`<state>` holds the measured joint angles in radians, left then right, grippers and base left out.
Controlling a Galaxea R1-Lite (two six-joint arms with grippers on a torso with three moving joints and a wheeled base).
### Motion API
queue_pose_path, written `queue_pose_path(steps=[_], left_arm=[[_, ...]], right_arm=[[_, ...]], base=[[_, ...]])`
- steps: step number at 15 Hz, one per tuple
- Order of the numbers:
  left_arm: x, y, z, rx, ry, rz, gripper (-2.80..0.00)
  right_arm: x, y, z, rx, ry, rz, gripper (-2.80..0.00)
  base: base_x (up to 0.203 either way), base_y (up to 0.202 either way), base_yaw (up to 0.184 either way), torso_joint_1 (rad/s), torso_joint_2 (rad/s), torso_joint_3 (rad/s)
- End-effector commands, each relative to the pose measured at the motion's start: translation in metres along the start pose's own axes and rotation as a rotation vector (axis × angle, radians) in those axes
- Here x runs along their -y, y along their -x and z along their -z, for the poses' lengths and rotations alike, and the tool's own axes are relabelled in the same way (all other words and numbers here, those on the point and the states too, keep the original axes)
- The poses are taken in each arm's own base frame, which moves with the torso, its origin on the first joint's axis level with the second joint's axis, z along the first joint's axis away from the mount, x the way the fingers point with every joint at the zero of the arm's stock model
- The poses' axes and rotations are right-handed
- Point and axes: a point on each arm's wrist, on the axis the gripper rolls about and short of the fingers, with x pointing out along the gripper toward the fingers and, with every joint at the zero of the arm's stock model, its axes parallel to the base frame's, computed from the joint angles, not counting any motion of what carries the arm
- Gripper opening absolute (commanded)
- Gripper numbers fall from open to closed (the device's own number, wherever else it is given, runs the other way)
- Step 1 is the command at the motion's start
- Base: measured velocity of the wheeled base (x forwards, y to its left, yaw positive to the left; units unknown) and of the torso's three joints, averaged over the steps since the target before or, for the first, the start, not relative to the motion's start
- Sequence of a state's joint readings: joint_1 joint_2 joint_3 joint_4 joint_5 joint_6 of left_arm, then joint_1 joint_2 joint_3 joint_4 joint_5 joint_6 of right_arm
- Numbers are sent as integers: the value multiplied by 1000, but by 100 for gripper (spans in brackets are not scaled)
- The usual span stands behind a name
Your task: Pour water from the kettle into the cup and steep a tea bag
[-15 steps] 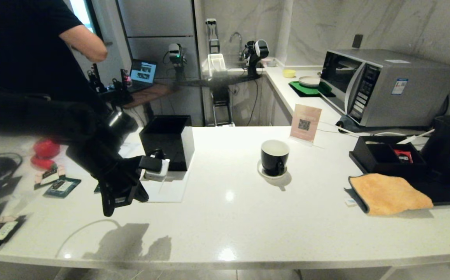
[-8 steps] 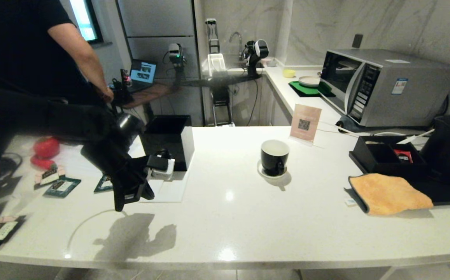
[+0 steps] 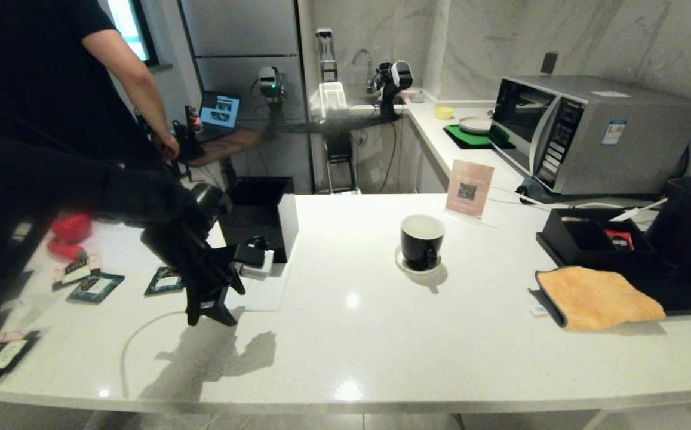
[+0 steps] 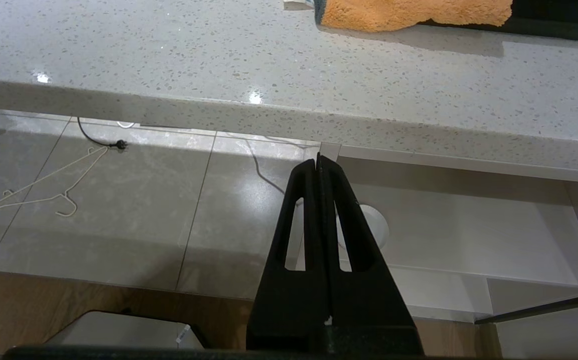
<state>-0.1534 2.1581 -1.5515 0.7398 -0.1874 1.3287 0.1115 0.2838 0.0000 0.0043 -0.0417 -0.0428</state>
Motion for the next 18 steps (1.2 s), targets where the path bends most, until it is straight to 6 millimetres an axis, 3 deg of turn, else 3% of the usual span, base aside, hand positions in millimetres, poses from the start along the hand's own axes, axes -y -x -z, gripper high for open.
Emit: queue_pose_path(steps=[1,18], left_arm=[[-5,-10,1,-3,-5,16,0],[-35,-39,4,0,-1,-7,0]], right_arm=[[0,0,0,-2,0,1,-280],[0,0,0,-2,1,-1,-280]], base=[[0,0,0,0,0,0],[0,0,0,0,0,0]])
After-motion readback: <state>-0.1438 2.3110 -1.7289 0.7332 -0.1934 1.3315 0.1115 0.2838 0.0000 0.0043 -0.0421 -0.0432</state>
